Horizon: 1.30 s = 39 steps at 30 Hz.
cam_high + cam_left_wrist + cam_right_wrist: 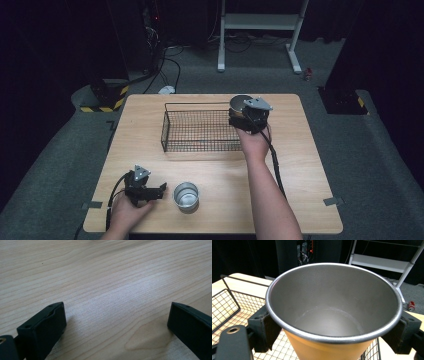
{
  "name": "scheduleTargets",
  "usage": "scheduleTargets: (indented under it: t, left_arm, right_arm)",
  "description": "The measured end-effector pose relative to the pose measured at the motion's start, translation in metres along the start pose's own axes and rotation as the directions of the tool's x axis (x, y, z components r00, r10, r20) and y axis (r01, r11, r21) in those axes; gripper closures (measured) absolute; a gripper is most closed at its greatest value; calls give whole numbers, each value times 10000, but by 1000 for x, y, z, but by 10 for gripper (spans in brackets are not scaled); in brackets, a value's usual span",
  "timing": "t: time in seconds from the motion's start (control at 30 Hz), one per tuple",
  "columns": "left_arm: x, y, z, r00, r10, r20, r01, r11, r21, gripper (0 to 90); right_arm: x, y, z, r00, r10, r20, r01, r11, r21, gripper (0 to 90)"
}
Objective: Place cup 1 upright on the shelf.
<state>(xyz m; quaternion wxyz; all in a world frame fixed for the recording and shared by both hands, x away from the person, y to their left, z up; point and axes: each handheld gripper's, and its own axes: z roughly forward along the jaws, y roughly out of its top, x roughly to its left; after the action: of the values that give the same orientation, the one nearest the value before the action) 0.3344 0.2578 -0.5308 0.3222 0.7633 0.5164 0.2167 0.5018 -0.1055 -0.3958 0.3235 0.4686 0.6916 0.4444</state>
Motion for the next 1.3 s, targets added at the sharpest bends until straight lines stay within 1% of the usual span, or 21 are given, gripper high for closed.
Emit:
scheduleTargets:
  t: [0.03, 0.2, 0.37, 0.4, 0.47, 0.5, 0.53, 0.63, 0.9, 0.93, 1.13, 1.23, 1.27, 1.3]
  left_arm:
    - [0, 0, 0, 10000, 5, 10, -5, 10000, 17, 23]
    - [0, 0, 0, 10000, 2, 3, -2, 10000, 2, 24]
    - [0, 0, 0, 10000, 47, 5, -47, 10000, 31, 24]
    - [0, 0, 0, 10000, 45, 5, -45, 10000, 31, 24]
    - [0, 0, 0, 10000, 50, 10, -50, 10000, 54, 24]
    - [0, 0, 0, 10000, 46, 1, -46, 10000, 37, 24]
    - [0, 0, 0, 10000, 54, 10, -54, 10000, 55, 24]
    - [0, 0, 0, 10000, 50, 9, -50, 10000, 53, 24]
    - [0, 0, 0, 10000, 44, 0, -44, 10000, 37, 24]
    - [0, 0, 0, 10000, 46, 0, -46, 10000, 37, 24]
    - [0, 0, 0, 10000, 48, 0, -48, 10000, 39, 24]
    - [0, 0, 0, 10000, 49, 0, -49, 10000, 40, 24]
    - [0, 0, 0, 10000, 49, 2, -49, 10000, 37, 24]
    - [0, 0, 0, 10000, 46, -1, -46, 10000, 37, 24]
  right_arm:
    - [0, 1, 2, 9999, 119, -43, -119, 9999, 12, 139]
    - [1, -1, 7, 9997, 225, -105, -223, 9997, 126, 139]
    - [3, -10, 16, 9996, 241, -166, -234, 9989, 415, 139]
    - [4, -15, 19, 9992, 355, -155, -346, 9977, 588, 139]
    - [3, -17, 21, 9993, 330, -189, -319, 9978, 588, 139]
    - [3, -19, 22, 9988, 441, -203, -427, 9970, 643, 139]
    - [3, -21, 23, 9988, 447, -207, -433, 9971, 630, 139]
    - [2, -27, 26, 9982, 571, -195, -553, 9951, 819, 139]
    - [4, -35, 32, 9985, 504, -205, -480, 9935, 1032, 139]
    - [5, -37, 33, 9990, 417, -186, -394, 9935, 1068, 139]
    - [6, -41, 35, 9987, 497, -146, -476, 9913, 1225, 139]
    - [5, -43, 37, 9991, 383, -154, -361, 9915, 1251, 139]
    - [6, -44, 37, 9987, 488, -155, -464, 9906, 1285, 139]
    - [6, -44, 38, 9986, 495, -160, -470, 9905, 1295, 139]
